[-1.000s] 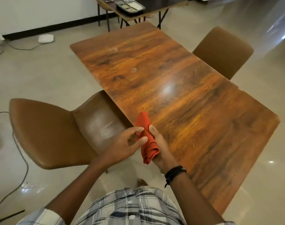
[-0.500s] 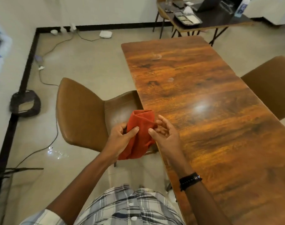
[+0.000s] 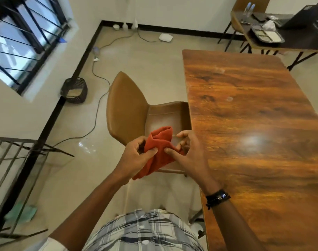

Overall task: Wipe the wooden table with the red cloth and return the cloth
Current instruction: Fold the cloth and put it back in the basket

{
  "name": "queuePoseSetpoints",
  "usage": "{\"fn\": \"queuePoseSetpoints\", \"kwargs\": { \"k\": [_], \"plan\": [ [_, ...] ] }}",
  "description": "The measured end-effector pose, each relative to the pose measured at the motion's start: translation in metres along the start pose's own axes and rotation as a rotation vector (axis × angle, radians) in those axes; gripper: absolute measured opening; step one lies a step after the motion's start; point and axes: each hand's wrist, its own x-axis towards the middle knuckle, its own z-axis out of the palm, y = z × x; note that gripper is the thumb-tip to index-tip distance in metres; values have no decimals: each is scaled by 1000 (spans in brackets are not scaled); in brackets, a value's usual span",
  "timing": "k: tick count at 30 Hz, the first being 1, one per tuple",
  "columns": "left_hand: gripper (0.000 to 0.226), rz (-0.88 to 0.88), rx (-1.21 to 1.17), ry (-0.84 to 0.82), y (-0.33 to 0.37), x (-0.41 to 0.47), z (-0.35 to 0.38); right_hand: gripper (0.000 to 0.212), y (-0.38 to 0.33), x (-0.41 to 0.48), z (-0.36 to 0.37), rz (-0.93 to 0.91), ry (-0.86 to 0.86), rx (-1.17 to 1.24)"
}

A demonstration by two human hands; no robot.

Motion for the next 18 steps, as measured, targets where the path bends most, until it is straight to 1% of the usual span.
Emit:
{"fn": "queuePoseSetpoints", "kwargs": {
  "k": [1, 3, 5, 6, 7, 9, 11, 12, 13, 16, 18],
  "plan": [
    [24, 8, 14, 18, 0, -3, -5, 36, -5, 1, 5, -9, -41, -38],
    [46, 49, 59, 54, -2, -8, -18, 21, -17, 1, 14, -40, -149, -164],
    [71, 133, 148, 51, -5, -12, -36, 8, -29, 2, 22, -137, -283, -291],
    [78, 177, 207, 35, -8, -13, -46, 5, -35, 3, 28, -193, -340, -316],
    [79, 211, 271, 13, -10, -15, -56, 4, -41, 4, 34, -244, -373, -339],
    [68, 262, 390, -19, -15, -18, -77, 5, -54, 7, 46, -314, -402, -385],
    [41, 283, 477, -16, -20, -22, -96, 7, -67, 11, 57, -373, -391, -403],
    [25, 260, 521, -11, -22, -23, -107, 7, -75, 13, 62, -401, -378, -408],
    [15, 225, 577, -16, -24, -25, -119, 8, -82, 15, 67, -432, -366, -411],
    [33, 138, 793, 29, -34, -30, -154, 10, -100, 21, 85, -501, -374, -390],
    [33, 107, 865, 117, -39, -36, -176, 12, -111, 25, 99, -522, -382, -397]
  ]
}}
